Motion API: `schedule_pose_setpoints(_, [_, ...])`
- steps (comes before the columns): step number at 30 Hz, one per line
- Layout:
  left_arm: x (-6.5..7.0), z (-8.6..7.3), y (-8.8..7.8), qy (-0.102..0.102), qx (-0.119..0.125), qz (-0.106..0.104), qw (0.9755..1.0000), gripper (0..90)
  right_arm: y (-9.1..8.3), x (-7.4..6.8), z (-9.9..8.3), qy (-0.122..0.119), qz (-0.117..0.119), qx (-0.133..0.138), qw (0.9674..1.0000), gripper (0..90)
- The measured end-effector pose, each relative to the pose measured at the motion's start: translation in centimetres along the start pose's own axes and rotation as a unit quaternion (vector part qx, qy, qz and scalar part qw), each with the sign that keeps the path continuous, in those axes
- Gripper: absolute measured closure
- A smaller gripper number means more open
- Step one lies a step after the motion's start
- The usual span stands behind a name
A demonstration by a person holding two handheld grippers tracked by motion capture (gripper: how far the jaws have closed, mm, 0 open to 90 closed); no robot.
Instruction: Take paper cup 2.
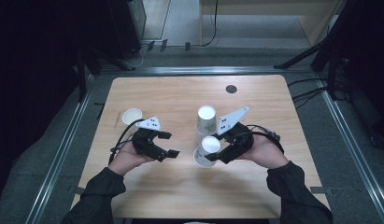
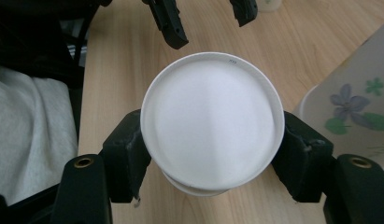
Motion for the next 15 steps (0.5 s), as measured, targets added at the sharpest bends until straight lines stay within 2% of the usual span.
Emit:
schedule_pose_setpoints(3, [0.1, 0.0, 0.3, 0.003, -0.004, -0.004, 1.0, 14.6, 0.8, 0.4, -0.8, 0.001, -0.003, -0.001, 1.0, 33.9])
schedule_pose_setpoints(8, [0.4, 0.2, 0.6, 0.004, 0.0, -0.011, 0.9999, 14.7, 2.1, 0.8, -1.6, 0.016, 0.009, 0.013, 0.9997, 34.0])
schedule_pose_setpoints(15, [1.1, 0.7, 1.5, 0.006, 0.002, -0.031, 0.9995, 14.7, 2.6, 1.0, -1.7, 0.015, 0.008, 0.011, 0.9998, 34.0])
Point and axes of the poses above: each handheld gripper's, and its own axes: y roughly forward along the jaws, z roughly out of its top, x roughly to its right, the point moved 6 cm from there along y, roughly forward along the jaws, and after that the axes turned 11 degrees about z, right-handed, at the moved point
